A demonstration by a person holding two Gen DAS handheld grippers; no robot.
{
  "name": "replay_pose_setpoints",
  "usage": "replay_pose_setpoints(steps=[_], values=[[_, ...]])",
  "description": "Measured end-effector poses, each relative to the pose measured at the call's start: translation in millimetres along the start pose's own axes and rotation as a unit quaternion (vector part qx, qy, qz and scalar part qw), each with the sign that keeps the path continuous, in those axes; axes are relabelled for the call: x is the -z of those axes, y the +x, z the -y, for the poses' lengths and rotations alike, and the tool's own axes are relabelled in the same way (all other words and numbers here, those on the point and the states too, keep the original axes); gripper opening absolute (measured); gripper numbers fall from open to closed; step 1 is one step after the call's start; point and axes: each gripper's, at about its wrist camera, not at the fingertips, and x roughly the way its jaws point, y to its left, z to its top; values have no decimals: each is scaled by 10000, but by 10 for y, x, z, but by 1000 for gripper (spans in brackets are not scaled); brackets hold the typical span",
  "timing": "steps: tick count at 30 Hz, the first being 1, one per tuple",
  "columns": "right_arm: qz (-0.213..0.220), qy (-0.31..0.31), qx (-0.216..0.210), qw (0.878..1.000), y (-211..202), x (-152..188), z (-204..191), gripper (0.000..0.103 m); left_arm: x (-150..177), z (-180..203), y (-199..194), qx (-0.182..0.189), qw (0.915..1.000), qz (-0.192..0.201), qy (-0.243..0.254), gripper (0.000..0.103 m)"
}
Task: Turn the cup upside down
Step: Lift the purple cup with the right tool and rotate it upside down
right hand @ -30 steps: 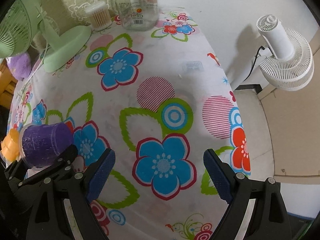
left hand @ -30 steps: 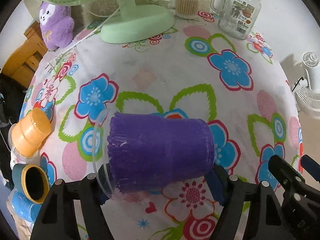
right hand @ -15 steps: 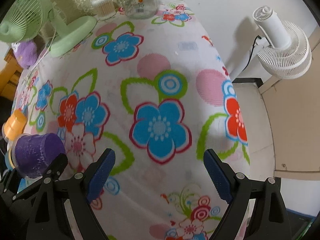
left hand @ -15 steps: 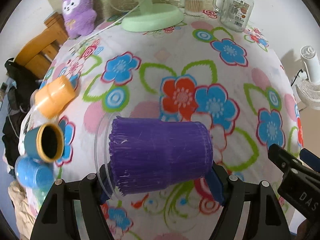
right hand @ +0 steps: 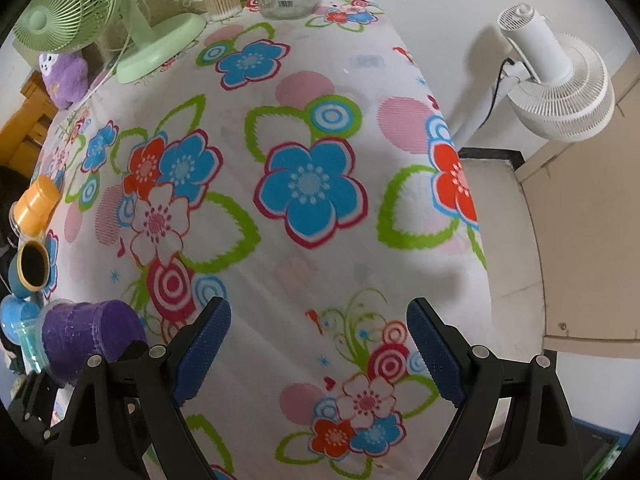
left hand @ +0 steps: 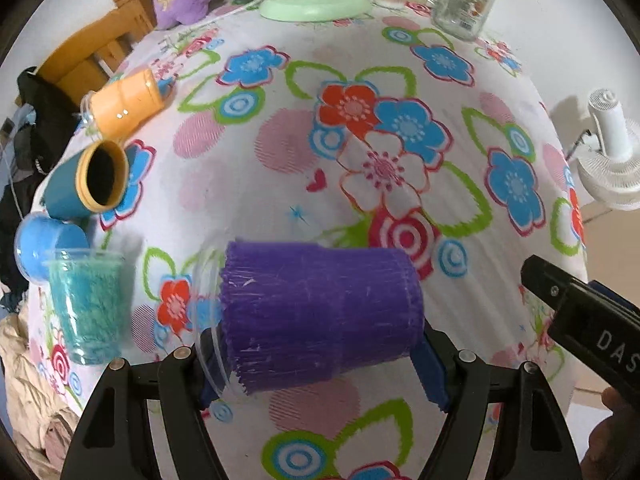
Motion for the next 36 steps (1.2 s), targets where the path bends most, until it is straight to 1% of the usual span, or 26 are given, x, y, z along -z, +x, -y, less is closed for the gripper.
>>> replay_pose_setpoints(steps=[2,7,10,13,19,24,31,36], values=[[-13,42,22,10000,-4,36,27,92,38,22,-12,62,10000,3,54,93],[-7,82,29,10000,-57,109,50,92,113,25,-101,59,9998,33,195,98],[25,131,16,9999,-121,157,42,92,124,-1,-170,63,9996,29,287,98],[48,227,-10,9997,-200,203,35,92,117,-51,-292,150,9991,104,381,98],[193,456,-85,9987,-466,306,-40,92,69,-181,-599,188,9971,375,627,98],[349,713,-164,9967,-692,410,-187,92,-18,-318,-791,214,9929,510,1052,98],[537,1325,-545,9882,-870,509,-469,92,-171,-571,-814,224,9855,445,1619,98],[504,1888,-575,9790,-793,558,-634,92,-306,-674,-717,142,9796,425,1957,98]])
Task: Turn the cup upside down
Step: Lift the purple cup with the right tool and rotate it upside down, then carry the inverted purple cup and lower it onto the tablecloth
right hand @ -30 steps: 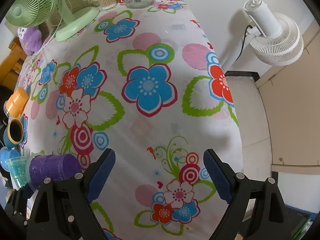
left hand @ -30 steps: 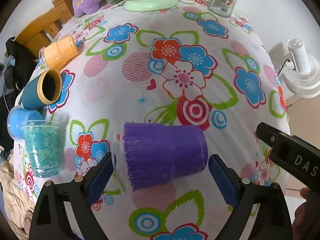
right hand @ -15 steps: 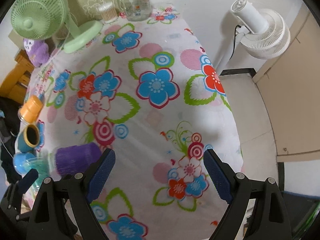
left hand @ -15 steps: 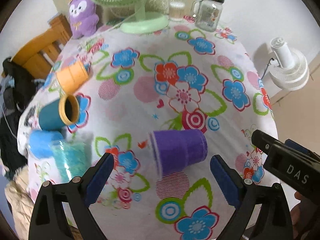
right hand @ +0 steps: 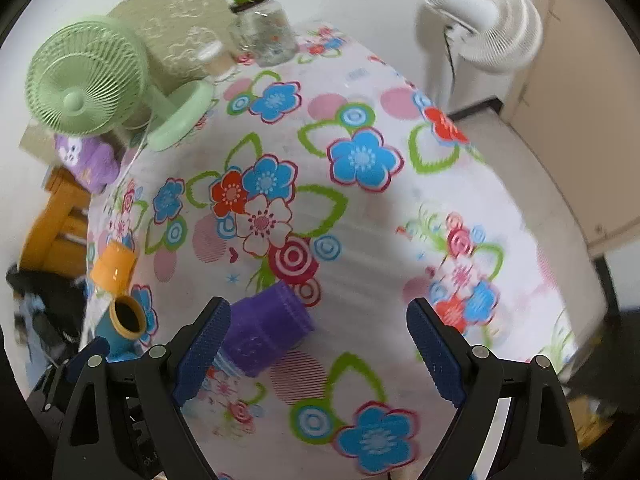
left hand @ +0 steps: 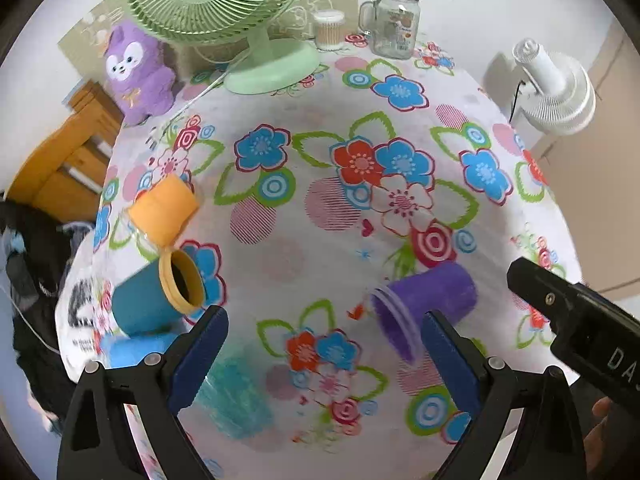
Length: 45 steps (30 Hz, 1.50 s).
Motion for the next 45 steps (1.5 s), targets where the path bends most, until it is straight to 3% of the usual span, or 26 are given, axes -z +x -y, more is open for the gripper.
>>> replay_pose_setpoints(steps=[12,18,22,33,45], values=[[-307,1590,22,9868,548,167,-46,91,-240,-50,467,10,9963,-208,831,98],[-591,2163,-201,9743,809,159,-30,69,-295,-62,659,91,9945,-389,968,98],[-857,2450,-296,9653,965,162,-20,67,-305,-47,746,126,9934,-480,1030,98],[-808,2108,-221,9739,994,70,-114,58,-335,-112,816,260,9944,-610,827,98],[-152,1030,-196,9944,576,-83,-297,58,-279,-171,510,251,9984,-368,359,98]])
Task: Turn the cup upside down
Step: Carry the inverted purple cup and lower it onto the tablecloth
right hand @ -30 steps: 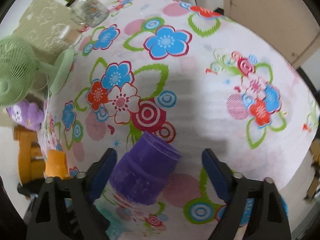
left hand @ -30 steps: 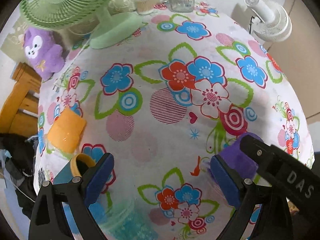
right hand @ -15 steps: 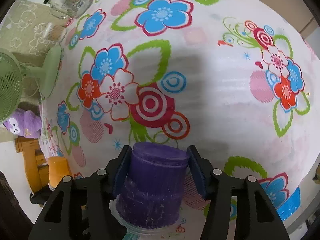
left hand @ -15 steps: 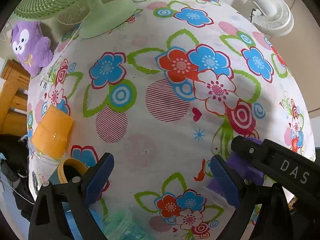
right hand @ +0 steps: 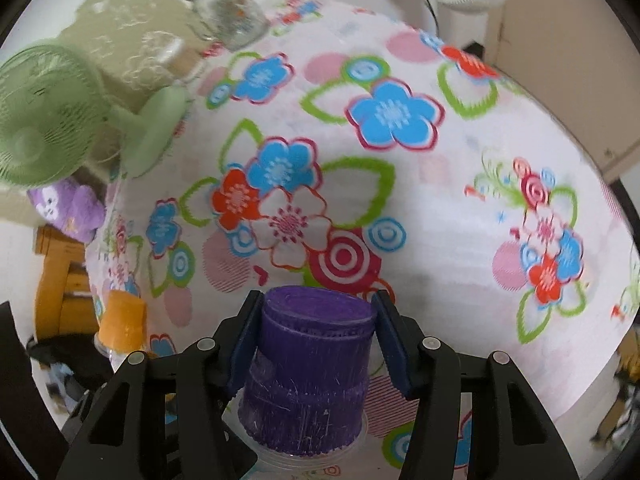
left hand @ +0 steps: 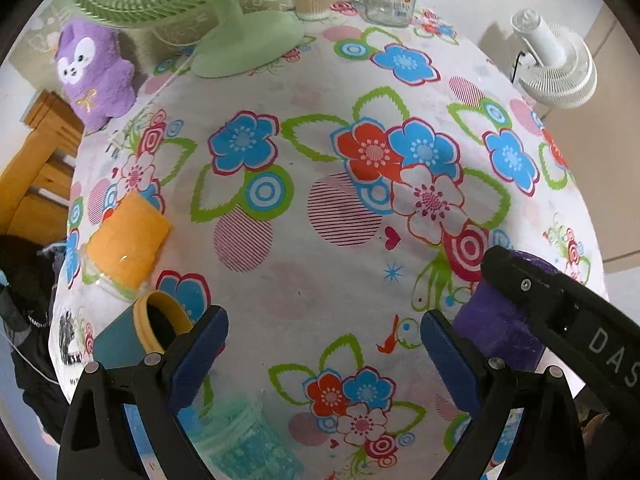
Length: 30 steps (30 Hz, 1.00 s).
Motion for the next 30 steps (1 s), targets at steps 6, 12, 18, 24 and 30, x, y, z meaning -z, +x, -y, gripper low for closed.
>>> replay_pose_setpoints(steps=[6,12,18,24,30], values=[[136,-483,-85,9987,-231,22,-85,58,90,7,-219,15,9995,183,-265,98],[416,-1030,-101,9938,-502,36,-157,58,223,9,-442,-13,9978,343,-571,98],[690,-1691,-240,9829,-752,67,-219,58,346,39,-619,-30,9944,511,-923,98],[1009,-2172,-451,9698,-983,98,-225,58,444,82,-797,-35,9901,756,-1179,98],[1442,-2587,-486,9539,-1110,141,-171,57,484,146,-845,-57,9878,918,-1259,98]])
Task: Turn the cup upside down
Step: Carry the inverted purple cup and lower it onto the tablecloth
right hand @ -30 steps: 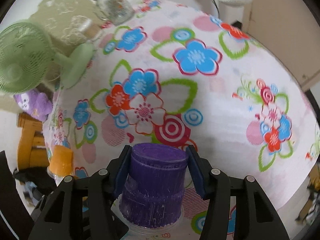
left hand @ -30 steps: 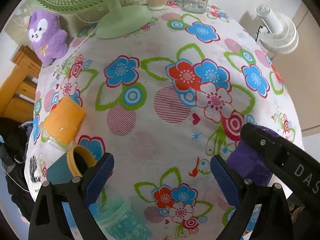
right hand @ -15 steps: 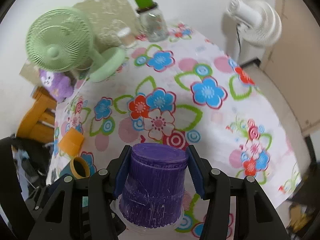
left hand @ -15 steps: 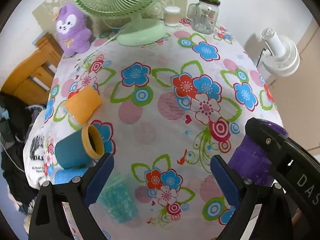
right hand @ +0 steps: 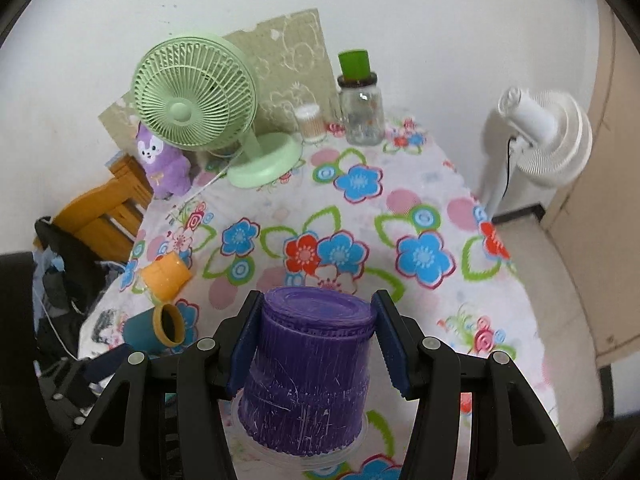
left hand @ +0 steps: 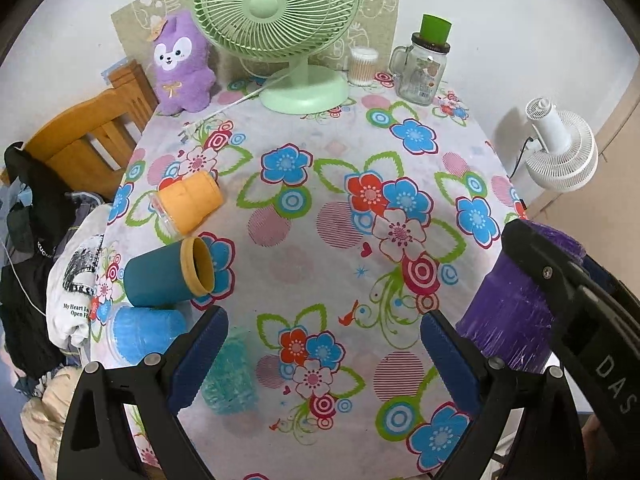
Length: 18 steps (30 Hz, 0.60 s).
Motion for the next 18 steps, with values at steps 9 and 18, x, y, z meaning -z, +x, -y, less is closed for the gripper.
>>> replay_pose_setpoints(steps=[9,18], values=[[547,-405,10,9977,95,163,185,57,141,206,303,30,9999,-100,92,98],[1154,-964,318,9881,464,353,359,57,221,389,817,-25,9994,-332,124,98]])
